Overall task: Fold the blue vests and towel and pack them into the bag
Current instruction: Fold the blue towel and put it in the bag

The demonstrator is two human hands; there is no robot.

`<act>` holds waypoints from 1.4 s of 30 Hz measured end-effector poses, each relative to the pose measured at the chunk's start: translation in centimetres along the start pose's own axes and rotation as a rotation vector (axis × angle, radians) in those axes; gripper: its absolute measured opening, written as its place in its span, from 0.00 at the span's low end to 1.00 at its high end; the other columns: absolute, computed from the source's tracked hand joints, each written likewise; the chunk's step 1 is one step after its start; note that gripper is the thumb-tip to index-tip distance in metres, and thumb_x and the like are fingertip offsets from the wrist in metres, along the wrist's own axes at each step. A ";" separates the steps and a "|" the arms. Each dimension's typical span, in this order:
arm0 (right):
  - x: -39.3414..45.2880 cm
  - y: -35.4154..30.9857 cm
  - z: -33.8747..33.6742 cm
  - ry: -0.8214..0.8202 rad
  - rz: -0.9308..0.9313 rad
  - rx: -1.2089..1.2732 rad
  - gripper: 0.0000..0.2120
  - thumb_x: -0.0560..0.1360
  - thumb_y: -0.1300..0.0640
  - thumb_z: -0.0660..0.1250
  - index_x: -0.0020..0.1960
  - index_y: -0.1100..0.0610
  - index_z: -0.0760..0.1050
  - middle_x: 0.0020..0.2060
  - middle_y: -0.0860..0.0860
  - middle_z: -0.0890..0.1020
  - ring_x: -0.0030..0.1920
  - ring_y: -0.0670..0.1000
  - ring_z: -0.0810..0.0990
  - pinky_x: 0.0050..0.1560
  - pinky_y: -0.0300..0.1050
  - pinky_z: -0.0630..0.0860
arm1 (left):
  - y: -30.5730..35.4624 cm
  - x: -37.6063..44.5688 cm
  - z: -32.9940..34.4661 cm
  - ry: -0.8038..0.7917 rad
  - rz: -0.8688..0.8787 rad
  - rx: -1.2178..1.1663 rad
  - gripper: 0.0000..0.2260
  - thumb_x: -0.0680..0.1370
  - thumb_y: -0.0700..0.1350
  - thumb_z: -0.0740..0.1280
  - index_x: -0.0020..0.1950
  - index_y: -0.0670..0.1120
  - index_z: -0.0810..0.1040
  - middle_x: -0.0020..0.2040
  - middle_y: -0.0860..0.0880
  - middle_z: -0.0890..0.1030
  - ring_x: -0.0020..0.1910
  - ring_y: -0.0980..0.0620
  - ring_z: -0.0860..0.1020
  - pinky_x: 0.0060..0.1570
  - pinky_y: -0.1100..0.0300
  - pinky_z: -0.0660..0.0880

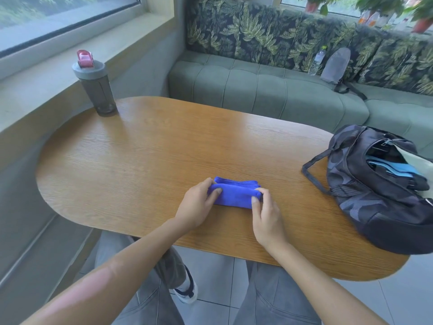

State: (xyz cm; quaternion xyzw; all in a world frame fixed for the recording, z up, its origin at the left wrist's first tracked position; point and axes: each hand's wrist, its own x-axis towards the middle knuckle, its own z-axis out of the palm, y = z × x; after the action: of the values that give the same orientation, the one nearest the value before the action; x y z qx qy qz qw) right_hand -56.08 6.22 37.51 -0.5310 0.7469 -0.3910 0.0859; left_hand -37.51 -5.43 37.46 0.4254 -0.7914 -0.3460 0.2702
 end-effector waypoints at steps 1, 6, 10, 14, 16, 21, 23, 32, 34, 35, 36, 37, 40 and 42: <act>0.6 -0.2 0.2 0.000 0.041 0.000 0.09 0.85 0.53 0.55 0.62 0.53 0.69 0.50 0.47 0.78 0.51 0.53 0.76 0.49 0.47 0.69 | 0.1 0.7 0.1 0.009 -0.033 0.003 0.08 0.83 0.52 0.63 0.47 0.51 0.72 0.33 0.53 0.75 0.34 0.53 0.74 0.38 0.52 0.70; 3.3 -0.9 1.3 0.016 0.176 -0.040 0.15 0.84 0.47 0.56 0.65 0.55 0.65 0.52 0.52 0.79 0.51 0.57 0.77 0.48 0.51 0.72 | 0.6 3.6 0.9 0.026 -0.161 0.106 0.14 0.83 0.55 0.62 0.41 0.51 0.67 0.32 0.52 0.74 0.35 0.47 0.74 0.34 0.52 0.65; 4.2 -0.5 1.7 -0.013 0.145 -0.100 0.19 0.84 0.49 0.59 0.71 0.55 0.63 0.59 0.53 0.79 0.55 0.58 0.78 0.51 0.52 0.73 | 0.7 5.2 1.5 0.017 -0.157 0.275 0.15 0.83 0.56 0.62 0.44 0.46 0.67 0.36 0.50 0.74 0.38 0.42 0.75 0.35 0.51 0.67; 4.5 0.8 1.6 -0.029 0.126 -0.204 0.17 0.85 0.54 0.56 0.73 0.54 0.66 0.63 0.53 0.76 0.55 0.59 0.78 0.53 0.53 0.74 | 1.0 5.3 2.0 0.036 -0.012 0.541 0.11 0.83 0.53 0.64 0.53 0.47 0.69 0.47 0.49 0.74 0.40 0.43 0.77 0.35 0.51 0.73; 4.6 1.2 1.4 -0.036 0.104 -0.300 0.17 0.85 0.53 0.57 0.72 0.54 0.69 0.60 0.53 0.75 0.53 0.59 0.78 0.52 0.53 0.74 | 0.1 5.2 2.7 0.043 0.123 0.649 0.10 0.81 0.50 0.68 0.54 0.45 0.74 0.49 0.48 0.74 0.42 0.44 0.76 0.36 0.52 0.75; 6.4 1.5 0.6 -0.183 0.235 -0.323 0.23 0.83 0.48 0.60 0.76 0.56 0.65 0.66 0.51 0.73 0.66 0.54 0.70 0.66 0.51 0.70 | -0.4 6.4 2.3 -0.098 0.095 0.606 0.15 0.84 0.51 0.62 0.65 0.44 0.75 0.58 0.45 0.75 0.56 0.44 0.74 0.57 0.51 0.74; 7.8 1.8 0.1 -0.291 0.337 -0.241 0.23 0.81 0.48 0.65 0.73 0.55 0.68 0.65 0.51 0.76 0.67 0.54 0.71 0.69 0.53 0.69 | 0.5 7.0 1.6 -0.182 -0.012 0.546 0.16 0.84 0.53 0.61 0.67 0.45 0.72 0.62 0.45 0.73 0.60 0.43 0.72 0.61 0.50 0.72; 10.7 0.9 -3.3 -0.753 0.483 -0.038 0.06 0.75 0.56 0.73 0.49 0.58 0.83 0.50 0.51 0.85 0.53 0.52 0.82 0.55 0.47 0.76 | 3.7 8.6 -1.7 -0.664 -0.325 0.433 0.15 0.79 0.50 0.71 0.40 0.43 0.72 0.38 0.47 0.73 0.36 0.49 0.70 0.35 0.58 0.64; 10.1 0.8 -3.9 -0.810 0.474 -0.054 0.08 0.76 0.56 0.72 0.50 0.60 0.83 0.48 0.51 0.84 0.51 0.52 0.80 0.52 0.46 0.74 | 4.1 7.7 -1.8 -0.693 -0.322 0.398 0.13 0.79 0.50 0.72 0.53 0.40 0.78 0.49 0.45 0.78 0.46 0.45 0.76 0.44 0.54 0.72; 9.9 0.7 -4.1 -0.828 0.472 -0.059 0.08 0.76 0.56 0.72 0.52 0.60 0.82 0.49 0.51 0.84 0.52 0.52 0.80 0.53 0.46 0.74 | 4.1 7.4 -1.9 -0.699 -0.319 0.377 0.16 0.79 0.50 0.72 0.60 0.40 0.77 0.55 0.45 0.79 0.53 0.44 0.78 0.50 0.51 0.75; 9.5 0.7 -4.4 -0.836 0.466 -0.053 0.08 0.76 0.56 0.71 0.53 0.58 0.82 0.51 0.51 0.84 0.54 0.52 0.81 0.55 0.46 0.75 | 4.2 7.0 -1.9 -0.700 -0.314 0.361 0.18 0.79 0.50 0.72 0.63 0.41 0.76 0.59 0.45 0.78 0.56 0.45 0.77 0.54 0.51 0.75; 9.2 0.6 -4.9 -0.837 0.459 -0.033 0.07 0.77 0.56 0.71 0.54 0.57 0.81 0.53 0.51 0.84 0.56 0.51 0.81 0.58 0.47 0.75 | 4.4 6.7 -2.1 -0.697 -0.308 0.329 0.17 0.79 0.50 0.72 0.63 0.43 0.74 0.59 0.47 0.77 0.56 0.47 0.77 0.52 0.53 0.76; 8.4 0.5 -6.9 -0.817 0.445 0.088 0.05 0.79 0.57 0.70 0.54 0.55 0.80 0.54 0.51 0.84 0.56 0.50 0.81 0.58 0.45 0.76 | 5.5 6.4 -2.8 -0.683 -0.323 0.153 0.13 0.79 0.47 0.72 0.58 0.47 0.72 0.52 0.50 0.78 0.44 0.54 0.78 0.41 0.62 0.73; 8.2 0.6 -8.6 -0.788 0.469 0.251 0.06 0.79 0.59 0.70 0.55 0.58 0.80 0.55 0.55 0.85 0.56 0.52 0.84 0.59 0.48 0.80 | 7.0 6.3 -3.4 -0.676 -0.301 0.101 0.12 0.78 0.46 0.73 0.56 0.47 0.72 0.48 0.49 0.81 0.39 0.55 0.79 0.38 0.64 0.73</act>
State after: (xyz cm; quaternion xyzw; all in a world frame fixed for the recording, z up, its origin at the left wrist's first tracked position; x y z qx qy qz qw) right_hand -64.63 3.48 45.32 -0.4416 0.7041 -0.2172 0.5119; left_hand -41.57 -9.19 45.82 0.4114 -0.7806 -0.4634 -0.0818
